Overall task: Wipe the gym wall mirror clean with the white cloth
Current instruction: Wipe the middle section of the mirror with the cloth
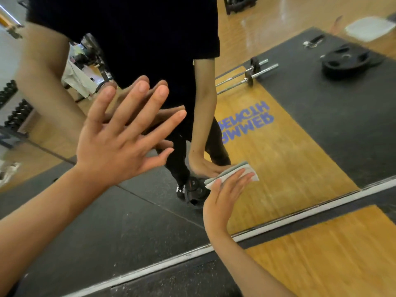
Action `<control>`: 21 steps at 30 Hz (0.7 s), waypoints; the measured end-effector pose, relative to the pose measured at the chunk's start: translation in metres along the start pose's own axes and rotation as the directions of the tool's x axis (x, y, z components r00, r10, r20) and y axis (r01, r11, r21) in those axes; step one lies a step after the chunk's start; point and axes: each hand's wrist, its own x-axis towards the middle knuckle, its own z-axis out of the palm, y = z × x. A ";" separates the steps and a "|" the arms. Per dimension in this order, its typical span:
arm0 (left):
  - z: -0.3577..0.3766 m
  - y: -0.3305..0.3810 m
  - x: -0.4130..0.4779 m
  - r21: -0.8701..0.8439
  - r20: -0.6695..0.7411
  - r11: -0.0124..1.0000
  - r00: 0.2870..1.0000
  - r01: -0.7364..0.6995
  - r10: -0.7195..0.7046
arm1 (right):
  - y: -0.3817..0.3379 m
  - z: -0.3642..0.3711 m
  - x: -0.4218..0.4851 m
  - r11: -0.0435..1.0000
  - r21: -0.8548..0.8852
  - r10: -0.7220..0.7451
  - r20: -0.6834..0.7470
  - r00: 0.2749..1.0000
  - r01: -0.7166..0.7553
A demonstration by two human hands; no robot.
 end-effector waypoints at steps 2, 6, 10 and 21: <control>-0.018 0.005 0.000 -0.034 0.044 0.999 0.998 0.041 -0.040 | 0.004 -0.003 -0.001 0.999 -0.031 -0.034 0.010 0.999 0.034; -0.041 0.005 -0.027 -0.195 0.090 0.980 0.996 0.042 -0.025 | 0.006 -0.005 0.000 0.998 -0.028 -0.054 0.028 0.998 0.055; -0.052 -0.005 -0.094 -0.158 0.068 0.986 0.996 0.059 -0.049 | 0.003 -0.003 0.000 0.995 -0.093 -0.028 0.000 1.000 0.027; -0.020 -0.017 -0.152 -0.028 -0.026 0.972 0.972 0.231 -0.232 | -0.013 -0.002 0.001 0.993 -0.097 0.054 -0.122 0.991 -0.066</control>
